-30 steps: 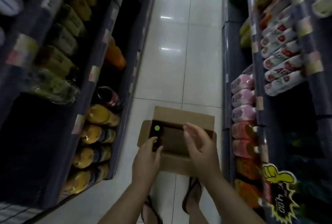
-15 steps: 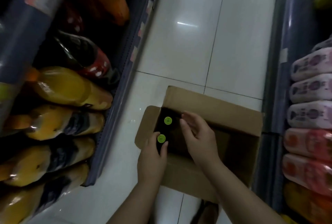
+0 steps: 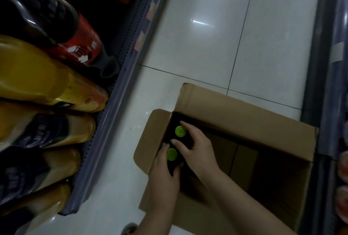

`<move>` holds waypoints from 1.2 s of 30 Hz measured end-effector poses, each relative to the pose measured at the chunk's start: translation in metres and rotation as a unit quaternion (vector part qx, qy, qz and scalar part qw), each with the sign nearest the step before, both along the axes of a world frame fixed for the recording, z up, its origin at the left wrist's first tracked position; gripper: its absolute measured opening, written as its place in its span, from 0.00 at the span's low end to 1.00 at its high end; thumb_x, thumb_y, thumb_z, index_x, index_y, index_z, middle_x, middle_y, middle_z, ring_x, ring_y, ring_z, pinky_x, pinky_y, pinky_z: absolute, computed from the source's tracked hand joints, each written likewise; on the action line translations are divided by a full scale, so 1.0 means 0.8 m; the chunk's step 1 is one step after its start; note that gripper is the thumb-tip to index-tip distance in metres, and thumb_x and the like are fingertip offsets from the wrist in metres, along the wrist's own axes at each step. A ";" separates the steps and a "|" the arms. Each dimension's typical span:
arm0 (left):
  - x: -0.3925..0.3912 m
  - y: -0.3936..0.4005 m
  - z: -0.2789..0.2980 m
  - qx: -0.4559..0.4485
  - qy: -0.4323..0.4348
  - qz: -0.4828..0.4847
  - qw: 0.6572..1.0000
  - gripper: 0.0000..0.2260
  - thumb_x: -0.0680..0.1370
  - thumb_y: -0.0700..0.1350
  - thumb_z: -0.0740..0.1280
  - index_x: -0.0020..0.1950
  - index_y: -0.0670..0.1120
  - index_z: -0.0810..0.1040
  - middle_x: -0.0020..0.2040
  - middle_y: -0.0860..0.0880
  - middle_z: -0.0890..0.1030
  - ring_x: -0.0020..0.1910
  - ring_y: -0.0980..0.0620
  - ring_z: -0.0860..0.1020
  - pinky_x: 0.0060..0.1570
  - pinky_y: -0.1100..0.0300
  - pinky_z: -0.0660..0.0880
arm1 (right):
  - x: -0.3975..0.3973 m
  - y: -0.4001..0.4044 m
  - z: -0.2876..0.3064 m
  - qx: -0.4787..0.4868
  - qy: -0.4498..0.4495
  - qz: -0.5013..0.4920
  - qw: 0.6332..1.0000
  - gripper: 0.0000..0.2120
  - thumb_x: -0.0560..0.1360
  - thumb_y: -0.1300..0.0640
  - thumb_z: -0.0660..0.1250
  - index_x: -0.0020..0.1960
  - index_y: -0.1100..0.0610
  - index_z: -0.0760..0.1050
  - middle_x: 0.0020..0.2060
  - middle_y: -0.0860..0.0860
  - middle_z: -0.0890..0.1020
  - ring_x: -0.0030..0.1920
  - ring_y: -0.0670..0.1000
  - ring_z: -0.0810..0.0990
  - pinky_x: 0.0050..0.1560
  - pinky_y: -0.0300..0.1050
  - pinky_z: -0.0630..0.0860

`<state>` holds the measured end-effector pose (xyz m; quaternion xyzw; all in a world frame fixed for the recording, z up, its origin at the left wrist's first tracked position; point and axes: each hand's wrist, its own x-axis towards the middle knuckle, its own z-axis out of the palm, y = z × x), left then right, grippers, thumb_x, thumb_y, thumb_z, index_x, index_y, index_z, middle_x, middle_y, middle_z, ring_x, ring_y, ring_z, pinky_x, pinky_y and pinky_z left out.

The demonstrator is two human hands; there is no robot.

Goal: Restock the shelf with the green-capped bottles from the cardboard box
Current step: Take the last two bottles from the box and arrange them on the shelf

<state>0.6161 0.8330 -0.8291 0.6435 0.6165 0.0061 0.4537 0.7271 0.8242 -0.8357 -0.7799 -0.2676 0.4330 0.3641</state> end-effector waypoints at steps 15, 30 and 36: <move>-0.007 0.002 0.053 0.063 -0.024 -0.041 0.997 0.22 0.77 0.45 0.66 0.71 0.55 0.67 0.71 0.54 0.71 0.68 0.55 0.70 0.60 0.66 0.68 | 0.021 -0.035 0.066 0.089 -0.048 -0.069 0.993 0.23 0.71 0.64 0.71 0.59 0.42 0.73 0.64 0.40 0.73 0.69 0.38 0.66 0.67 0.29 0.62; 0.074 0.031 0.492 0.021 -0.348 -0.191 0.918 0.14 0.70 0.52 0.68 0.55 0.54 0.76 0.55 0.59 0.79 0.60 0.61 0.75 0.56 0.66 0.71 | 0.103 -0.152 0.533 0.238 -0.105 -0.200 0.945 0.18 0.68 0.44 0.71 0.58 0.41 0.78 0.59 0.40 0.80 0.66 0.48 0.74 0.65 0.51 0.72; 0.097 -0.002 0.727 0.027 -0.453 -0.217 0.864 0.12 0.69 0.51 0.67 0.51 0.53 0.75 0.46 0.63 0.78 0.47 0.65 0.76 0.48 0.69 0.72 | 0.093 -0.204 0.752 0.306 -0.172 -0.251 0.902 0.12 0.70 0.52 0.67 0.52 0.40 0.79 0.49 0.43 0.82 0.54 0.44 0.79 0.55 0.37 0.74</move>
